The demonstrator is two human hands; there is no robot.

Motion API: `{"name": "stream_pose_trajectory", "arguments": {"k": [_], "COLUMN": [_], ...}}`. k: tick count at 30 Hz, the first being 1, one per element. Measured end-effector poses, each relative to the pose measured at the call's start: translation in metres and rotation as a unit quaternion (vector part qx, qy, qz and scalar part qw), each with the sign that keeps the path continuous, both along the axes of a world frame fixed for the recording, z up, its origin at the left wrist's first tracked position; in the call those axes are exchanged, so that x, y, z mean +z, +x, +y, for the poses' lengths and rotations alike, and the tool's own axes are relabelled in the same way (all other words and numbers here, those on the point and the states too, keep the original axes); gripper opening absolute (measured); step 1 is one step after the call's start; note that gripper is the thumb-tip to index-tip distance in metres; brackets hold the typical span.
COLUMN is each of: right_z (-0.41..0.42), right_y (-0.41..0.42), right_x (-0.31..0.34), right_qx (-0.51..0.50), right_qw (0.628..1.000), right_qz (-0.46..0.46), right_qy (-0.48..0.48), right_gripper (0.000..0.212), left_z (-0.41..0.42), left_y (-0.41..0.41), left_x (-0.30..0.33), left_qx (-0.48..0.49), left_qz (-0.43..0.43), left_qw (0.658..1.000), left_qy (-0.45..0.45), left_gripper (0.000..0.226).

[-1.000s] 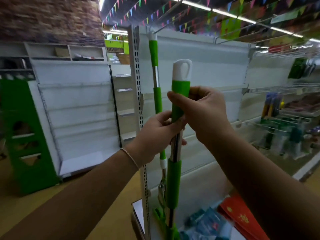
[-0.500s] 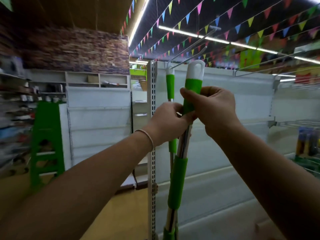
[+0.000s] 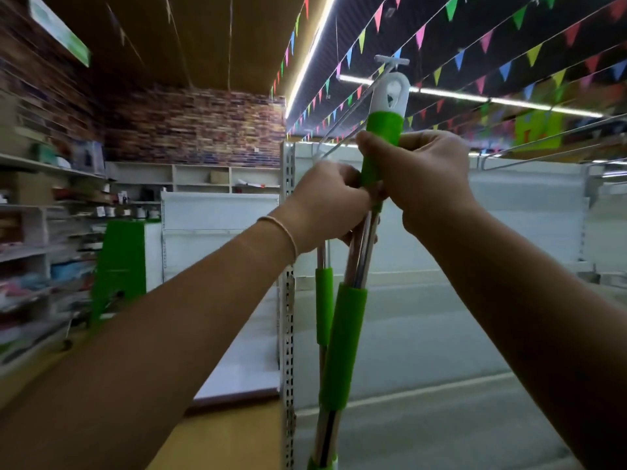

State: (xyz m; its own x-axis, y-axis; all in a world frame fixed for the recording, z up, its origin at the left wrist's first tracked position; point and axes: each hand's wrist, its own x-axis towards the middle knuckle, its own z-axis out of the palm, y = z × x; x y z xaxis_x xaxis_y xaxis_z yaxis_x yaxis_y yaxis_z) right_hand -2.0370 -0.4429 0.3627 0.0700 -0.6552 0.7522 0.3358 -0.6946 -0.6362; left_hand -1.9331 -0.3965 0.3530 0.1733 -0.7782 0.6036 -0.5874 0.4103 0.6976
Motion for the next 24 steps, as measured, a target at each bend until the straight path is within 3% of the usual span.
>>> {"name": "stream_pose_trajectory", "arguments": {"k": [11, 24], "right_z": [-0.013, -0.056], "right_y": [-0.001, 0.027], "right_x": [-0.001, -0.009], "right_qx": [0.054, 0.074], "right_qw": [0.997, 0.996], "right_qz": [0.001, 0.019], "right_qy": [-0.062, -0.035], "right_gripper": [0.028, 0.032], "left_z": [0.004, -0.026], "left_y": [-0.004, 0.007], "left_x": [-0.003, -0.015], "left_qx": [0.052, 0.093], "left_qz": [0.001, 0.033], "left_qw": [0.999, 0.995], "left_qy": [-0.015, 0.002], "left_gripper": [0.014, 0.014]}}
